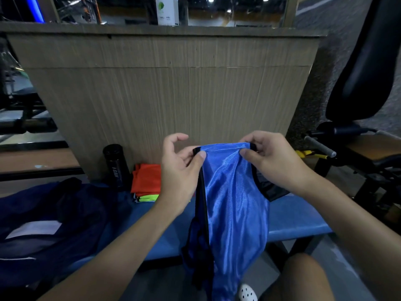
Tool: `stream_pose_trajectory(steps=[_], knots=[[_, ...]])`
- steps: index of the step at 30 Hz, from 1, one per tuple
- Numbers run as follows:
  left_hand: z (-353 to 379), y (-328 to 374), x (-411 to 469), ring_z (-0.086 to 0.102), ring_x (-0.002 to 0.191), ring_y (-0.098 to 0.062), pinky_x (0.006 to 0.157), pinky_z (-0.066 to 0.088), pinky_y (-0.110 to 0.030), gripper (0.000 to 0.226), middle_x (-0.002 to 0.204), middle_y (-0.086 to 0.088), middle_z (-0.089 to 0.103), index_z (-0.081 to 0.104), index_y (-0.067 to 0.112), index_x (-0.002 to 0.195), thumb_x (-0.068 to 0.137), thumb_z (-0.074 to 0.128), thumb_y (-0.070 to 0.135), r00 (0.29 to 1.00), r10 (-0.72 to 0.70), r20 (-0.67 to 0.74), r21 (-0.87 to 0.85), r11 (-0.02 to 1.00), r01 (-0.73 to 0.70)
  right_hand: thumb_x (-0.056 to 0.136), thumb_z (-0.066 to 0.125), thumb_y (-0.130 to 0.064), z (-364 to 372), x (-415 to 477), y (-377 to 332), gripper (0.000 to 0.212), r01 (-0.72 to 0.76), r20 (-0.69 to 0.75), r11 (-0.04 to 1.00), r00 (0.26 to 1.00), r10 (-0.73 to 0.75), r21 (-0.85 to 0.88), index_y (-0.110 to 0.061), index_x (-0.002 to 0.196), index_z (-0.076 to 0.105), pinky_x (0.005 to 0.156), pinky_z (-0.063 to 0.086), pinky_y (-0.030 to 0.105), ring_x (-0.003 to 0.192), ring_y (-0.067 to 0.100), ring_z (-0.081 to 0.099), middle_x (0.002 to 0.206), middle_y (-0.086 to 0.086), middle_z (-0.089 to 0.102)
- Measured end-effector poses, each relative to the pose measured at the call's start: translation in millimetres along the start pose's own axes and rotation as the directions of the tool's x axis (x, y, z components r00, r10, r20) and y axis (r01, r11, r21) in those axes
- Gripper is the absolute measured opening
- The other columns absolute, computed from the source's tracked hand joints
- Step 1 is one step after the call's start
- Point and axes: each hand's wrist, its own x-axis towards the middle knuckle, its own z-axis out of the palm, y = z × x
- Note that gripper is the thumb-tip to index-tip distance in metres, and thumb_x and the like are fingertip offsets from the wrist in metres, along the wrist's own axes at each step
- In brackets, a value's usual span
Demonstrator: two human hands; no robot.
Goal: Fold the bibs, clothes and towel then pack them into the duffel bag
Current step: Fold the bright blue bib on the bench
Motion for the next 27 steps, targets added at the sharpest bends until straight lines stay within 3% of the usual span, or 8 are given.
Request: stream_pose_trajectory(steps=[4, 8, 12, 15, 17, 18, 24, 27], knots=[[2, 6, 3, 0.057, 0.076, -0.029, 0.075, 0.048, -0.048, 0.039, 0.088, -0.025, 0.069, 0.041, 0.024, 0.109, 0.094, 0.058, -0.006, 0.998, -0.012, 0.061, 0.003, 1.0, 0.012, 0.088, 0.065, -0.017, -9, 5, 8, 0.012, 0.015, 0.064, 0.985, 0.998, -0.004, -0.172, -0.028, 0.084, 0.062, 0.075, 0.055, 0.053, 0.077, 0.027, 0.069, 0.082, 0.001, 0.071], [11, 13, 2, 0.059, 0.073, -0.025, 0.075, 0.048, -0.041, 0.039, 0.085, -0.018, 0.071, 0.036, 0.022, 0.107, 0.094, 0.056, -0.009, 0.987, -0.025, 0.156, 0.017, 1.0, 0.023, 0.082, 0.073, -0.037, -8, 5, -7, 0.038, 0.106, 0.194, 0.967, 0.979, -0.061, -0.231, -0.024, 0.116, 0.061, 0.096, 0.047, 0.023, 0.107, 0.0, 0.06, 0.111, -0.011, 0.067], [15, 13, 1, 0.061, 0.076, -0.022, 0.075, 0.049, -0.036, 0.04, 0.091, -0.019, 0.071, 0.035, 0.021, 0.111, 0.094, 0.057, -0.007, 0.987, -0.03, 0.159, -0.006, 0.999, 0.032, 0.093, 0.062, -0.028, -2, 7, -15, 0.011, 0.232, 0.194, 0.892, 0.967, -0.167, -0.388, -0.019, 0.089, 0.066, 0.068, 0.044, 0.028, 0.073, 0.011, 0.061, 0.077, -0.004, 0.067], [15, 3, -9, 0.07, 0.089, -0.019, 0.084, 0.054, -0.034, 0.039, 0.096, -0.008, 0.074, 0.045, 0.019, 0.123, 0.092, 0.067, 0.009, 0.985, -0.085, 0.153, 0.054, 0.996, 0.077, 0.094, 0.059, -0.022, -2, 7, -20, 0.012, 0.252, 0.161, 0.912, 0.965, -0.209, -0.324, -0.016, 0.084, 0.063, 0.062, 0.046, 0.029, 0.067, 0.013, 0.059, 0.072, -0.002, 0.064], [14, -6, -12, 0.065, 0.075, -0.008, 0.071, 0.051, -0.03, 0.008, 0.078, 0.005, 0.069, 0.059, 0.011, 0.095, 0.094, 0.066, 0.015, 0.985, -0.075, 0.156, 0.117, 0.992, 0.057, 0.094, 0.058, -0.022, -2, 8, -22, 0.013, 0.271, 0.154, 0.909, 0.96, -0.233, -0.317, -0.016, 0.084, 0.062, 0.061, 0.045, 0.028, 0.067, 0.013, 0.058, 0.072, -0.002, 0.063], [13, -8, -13, 0.052, 0.063, -0.004, 0.062, 0.043, -0.026, 0.021, 0.066, 0.008, 0.058, 0.056, 0.009, 0.077, 0.096, 0.064, 0.015, 0.987, -0.069, 0.146, 0.128, 0.991, 0.05, 0.094, 0.058, -0.023, -3, 8, -22, 0.013, 0.264, 0.153, 0.908, 0.962, -0.226, -0.326, -0.016, 0.083, 0.061, 0.062, 0.045, 0.028, 0.067, 0.013, 0.058, 0.071, -0.002, 0.062], [14, 0, -8, 0.042, 0.069, -0.018, 0.061, 0.032, -0.034, 0.031, 0.07, -0.024, 0.054, 0.061, -0.008, 0.085, 0.099, 0.059, 0.02, 0.976, -0.058, 0.212, 0.116, 0.993, 0.034, 0.082, 0.058, -0.056, -5, 10, -24, 0.038, 0.249, 0.23, 0.898, 0.958, -0.172, -0.364, -0.019, 0.09, 0.062, 0.063, 0.049, 0.033, 0.071, 0.01, 0.061, 0.076, -0.005, 0.065], [14, -4, -10, 0.044, 0.07, -0.018, 0.063, 0.034, -0.034, 0.028, 0.073, -0.027, 0.058, 0.064, -0.007, 0.088, 0.099, 0.059, 0.018, 0.971, -0.054, 0.232, 0.113, 0.993, 0.028, 0.086, 0.058, -0.052, 0, 12, -26, 0.036, 0.263, 0.233, 0.892, 0.955, -0.185, -0.368, -0.016, 0.082, 0.062, 0.061, 0.048, 0.036, 0.065, 0.011, 0.057, 0.069, -0.003, 0.062]])
